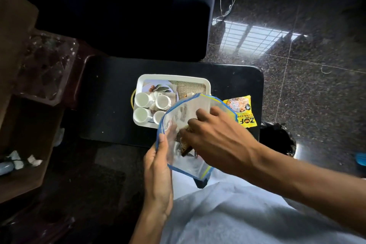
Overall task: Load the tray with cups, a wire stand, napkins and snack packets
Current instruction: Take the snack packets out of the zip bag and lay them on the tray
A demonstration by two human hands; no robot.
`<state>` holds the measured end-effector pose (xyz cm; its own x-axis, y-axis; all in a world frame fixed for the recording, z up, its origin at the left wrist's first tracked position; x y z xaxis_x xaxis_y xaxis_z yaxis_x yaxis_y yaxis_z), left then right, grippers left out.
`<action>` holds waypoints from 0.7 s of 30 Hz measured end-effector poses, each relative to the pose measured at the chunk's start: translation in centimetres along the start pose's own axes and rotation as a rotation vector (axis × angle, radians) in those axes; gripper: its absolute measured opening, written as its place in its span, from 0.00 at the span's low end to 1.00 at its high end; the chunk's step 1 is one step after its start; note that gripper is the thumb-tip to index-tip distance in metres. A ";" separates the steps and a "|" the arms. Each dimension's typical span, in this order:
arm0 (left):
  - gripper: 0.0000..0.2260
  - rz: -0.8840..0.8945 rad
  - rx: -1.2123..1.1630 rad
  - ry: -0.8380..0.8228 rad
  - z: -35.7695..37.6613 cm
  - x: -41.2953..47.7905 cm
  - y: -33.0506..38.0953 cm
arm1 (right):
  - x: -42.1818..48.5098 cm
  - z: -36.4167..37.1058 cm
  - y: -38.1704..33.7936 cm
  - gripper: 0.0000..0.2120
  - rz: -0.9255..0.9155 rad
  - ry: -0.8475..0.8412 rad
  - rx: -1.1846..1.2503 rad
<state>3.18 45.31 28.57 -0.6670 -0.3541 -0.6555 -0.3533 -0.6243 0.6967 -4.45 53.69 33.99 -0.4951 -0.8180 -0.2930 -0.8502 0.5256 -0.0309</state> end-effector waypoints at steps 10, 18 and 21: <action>0.18 0.089 0.002 0.082 -2.2 1.3 2.1 | -11.5 -3.9 8.6 0.19 0.173 0.602 0.176; 0.19 0.109 0.003 0.116 -4.2 0.7 2.7 | -8.8 7.9 17.8 0.20 0.550 0.484 0.305; 0.20 0.094 0.013 0.123 -4.0 -0.1 3.1 | -5.0 15.1 20.0 0.19 0.622 0.318 0.349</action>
<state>4.77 40.61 29.60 -0.6128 -0.4934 -0.6173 -0.3019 -0.5757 0.7599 -16.28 71.83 20.45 -0.9346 -0.3489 -0.0687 -0.3201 0.9097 -0.2646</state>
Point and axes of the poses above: each hand's wrist, its own x-axis towards the middle knuckle, its own z-axis out of the palm, y = z × x, the point moved 8 cm from there along x, towards the middle knuckle, and after that the axes turned 11 degrees about -x, right-handed, at the moved point
